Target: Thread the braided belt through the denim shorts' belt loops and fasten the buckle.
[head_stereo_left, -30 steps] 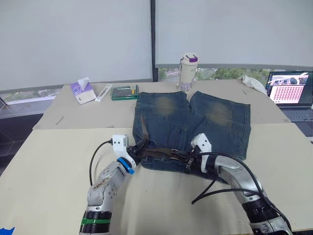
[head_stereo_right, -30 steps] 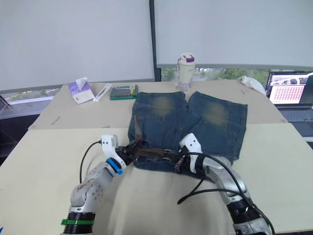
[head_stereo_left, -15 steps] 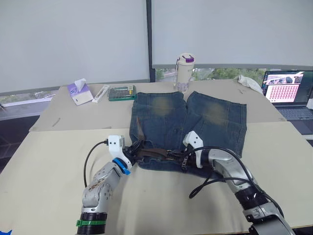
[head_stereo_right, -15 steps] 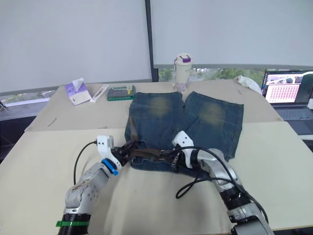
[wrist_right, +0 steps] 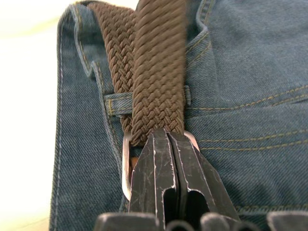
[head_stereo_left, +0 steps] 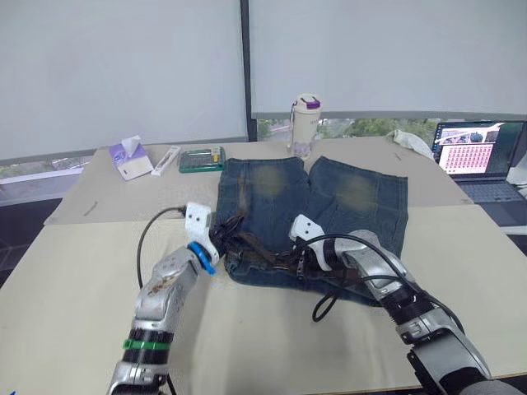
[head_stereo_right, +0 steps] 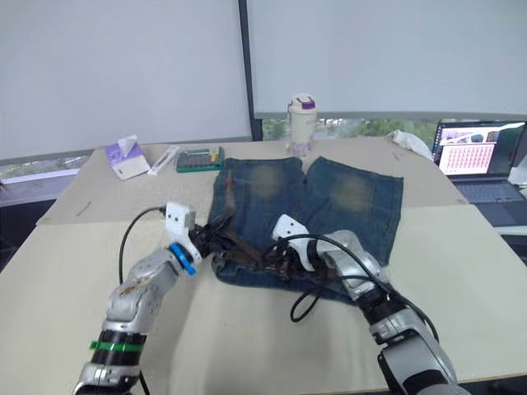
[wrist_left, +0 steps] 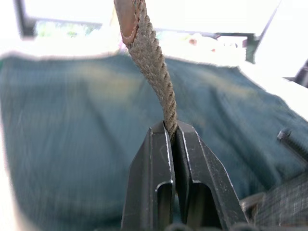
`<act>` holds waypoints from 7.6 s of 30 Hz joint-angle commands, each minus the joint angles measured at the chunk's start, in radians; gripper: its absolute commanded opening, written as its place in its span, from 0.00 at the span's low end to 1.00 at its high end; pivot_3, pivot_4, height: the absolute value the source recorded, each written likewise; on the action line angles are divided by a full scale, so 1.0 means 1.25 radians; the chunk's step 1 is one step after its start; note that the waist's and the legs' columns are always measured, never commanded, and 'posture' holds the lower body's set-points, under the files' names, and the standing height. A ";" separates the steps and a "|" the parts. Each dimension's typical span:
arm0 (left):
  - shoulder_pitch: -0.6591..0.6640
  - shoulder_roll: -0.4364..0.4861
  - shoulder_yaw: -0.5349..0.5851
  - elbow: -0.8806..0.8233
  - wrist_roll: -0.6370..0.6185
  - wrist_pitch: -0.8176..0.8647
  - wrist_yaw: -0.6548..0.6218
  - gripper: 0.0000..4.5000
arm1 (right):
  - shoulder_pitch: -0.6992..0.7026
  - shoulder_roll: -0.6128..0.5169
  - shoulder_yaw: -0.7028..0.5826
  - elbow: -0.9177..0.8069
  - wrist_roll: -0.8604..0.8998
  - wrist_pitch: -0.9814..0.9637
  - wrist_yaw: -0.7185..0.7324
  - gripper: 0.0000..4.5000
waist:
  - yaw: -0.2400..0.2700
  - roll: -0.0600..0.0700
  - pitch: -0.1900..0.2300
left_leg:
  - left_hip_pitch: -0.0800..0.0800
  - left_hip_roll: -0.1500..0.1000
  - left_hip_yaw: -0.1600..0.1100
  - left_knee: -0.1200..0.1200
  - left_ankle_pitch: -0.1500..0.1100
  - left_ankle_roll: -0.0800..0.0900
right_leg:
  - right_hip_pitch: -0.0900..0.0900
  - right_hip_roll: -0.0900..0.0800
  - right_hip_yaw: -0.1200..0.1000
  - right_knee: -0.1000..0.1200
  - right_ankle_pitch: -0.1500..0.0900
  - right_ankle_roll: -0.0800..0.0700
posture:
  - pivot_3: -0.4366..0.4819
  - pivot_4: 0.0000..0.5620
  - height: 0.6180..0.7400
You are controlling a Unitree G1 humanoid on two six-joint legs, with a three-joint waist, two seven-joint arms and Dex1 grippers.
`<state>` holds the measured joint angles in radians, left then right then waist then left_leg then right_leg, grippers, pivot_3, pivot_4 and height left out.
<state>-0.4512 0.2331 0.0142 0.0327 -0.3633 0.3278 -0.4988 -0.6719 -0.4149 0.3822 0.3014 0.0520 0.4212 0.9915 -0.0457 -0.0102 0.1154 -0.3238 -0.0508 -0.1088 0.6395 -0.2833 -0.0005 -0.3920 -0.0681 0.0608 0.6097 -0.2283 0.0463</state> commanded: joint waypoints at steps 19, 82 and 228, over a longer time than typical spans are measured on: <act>-0.115 -0.093 0.203 -0.024 -0.101 -0.134 0.167 0.00 | 0.074 0.000 0.109 0.115 -0.098 0.045 0.030 0.00 | -0.001 0.000 0.000 | 0.003 0.003 0.001 -0.001 -0.002 -0.001 | 0.002 0.000 0.000 0.000 -0.001 0.000 | 0.48 0.27 1.00; 0.018 -0.138 -0.078 -0.346 -0.760 0.540 -0.153 0.00 | 0.180 0.037 0.107 0.012 -0.117 0.149 -0.086 0.00 | 0.001 -0.003 -0.012 | 0.007 0.010 0.001 -0.001 -0.007 -0.006 | 0.006 0.008 0.000 0.000 -0.011 0.001 | 0.48 0.27 1.00; -0.168 -0.019 -0.136 0.517 0.163 -0.357 -0.479 0.01 | 0.275 -0.089 -0.535 -0.753 0.476 0.588 -0.697 0.00 | 0.027 0.003 0.013 | -0.010 0.009 0.002 -0.006 0.001 -0.007 | -0.009 0.007 -0.010 0.000 -0.003 -0.007 | 0.48 0.27 1.00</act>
<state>-0.6522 0.2130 -0.1549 0.6493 -0.1841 -0.1085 -1.1335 -0.3059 -0.5224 -0.2665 -0.6178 0.6495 1.1878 0.1135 -0.0118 -0.0064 0.1317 -0.3370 -0.0400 -0.1067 0.6326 -0.2816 -0.0090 -0.4034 -0.0595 0.0485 0.6099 -0.2320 0.0371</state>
